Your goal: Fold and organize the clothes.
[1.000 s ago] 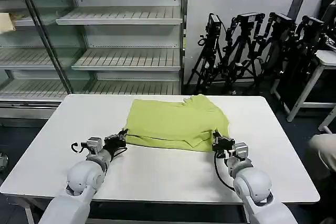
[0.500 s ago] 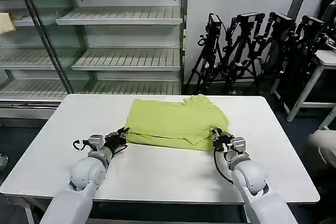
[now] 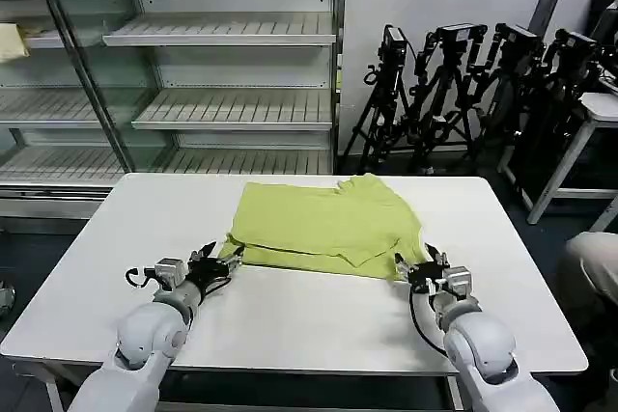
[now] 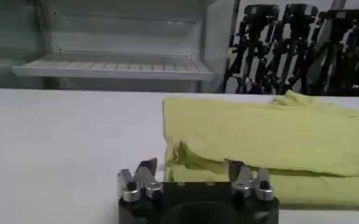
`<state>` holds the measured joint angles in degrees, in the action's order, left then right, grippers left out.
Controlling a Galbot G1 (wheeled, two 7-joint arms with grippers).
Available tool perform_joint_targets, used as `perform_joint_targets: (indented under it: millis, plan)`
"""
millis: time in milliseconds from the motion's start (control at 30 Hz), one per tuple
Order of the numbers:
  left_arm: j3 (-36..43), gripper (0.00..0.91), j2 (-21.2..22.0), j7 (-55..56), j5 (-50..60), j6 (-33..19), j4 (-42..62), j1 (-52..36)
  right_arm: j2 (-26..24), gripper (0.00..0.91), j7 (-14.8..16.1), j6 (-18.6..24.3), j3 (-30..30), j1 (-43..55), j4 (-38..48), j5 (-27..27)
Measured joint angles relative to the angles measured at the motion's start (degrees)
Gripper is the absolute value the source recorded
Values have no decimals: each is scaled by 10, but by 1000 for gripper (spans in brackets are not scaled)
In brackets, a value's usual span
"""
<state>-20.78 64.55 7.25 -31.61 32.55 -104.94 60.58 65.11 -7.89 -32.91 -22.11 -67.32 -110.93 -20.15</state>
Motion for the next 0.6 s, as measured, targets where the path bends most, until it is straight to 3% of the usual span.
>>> perform_joint_targets:
  millis: [33, 67, 100, 133, 600]
  plan:
    - [0, 907, -2, 1, 1, 1, 1, 0, 0, 0, -1, 0, -1, -4, -1, -1]
    - [0, 806, -4, 3, 3, 1, 3, 1, -1, 0, -1, 0, -2, -6, -1, -3]
    - [1, 494, -5, 4, 4, 2, 5, 1, -2, 0, -2, -1, -3, -8, -2, -5]
    - [2, 20, -5, 5, 5, 2, 7, 2, -2, 0, -2, -1, -3, -9, -2, -7]
    - [7, 20, -4, -1, 10, 4, 20, 6, -5, 0, -1, -1, -4, -22, -8, -28]
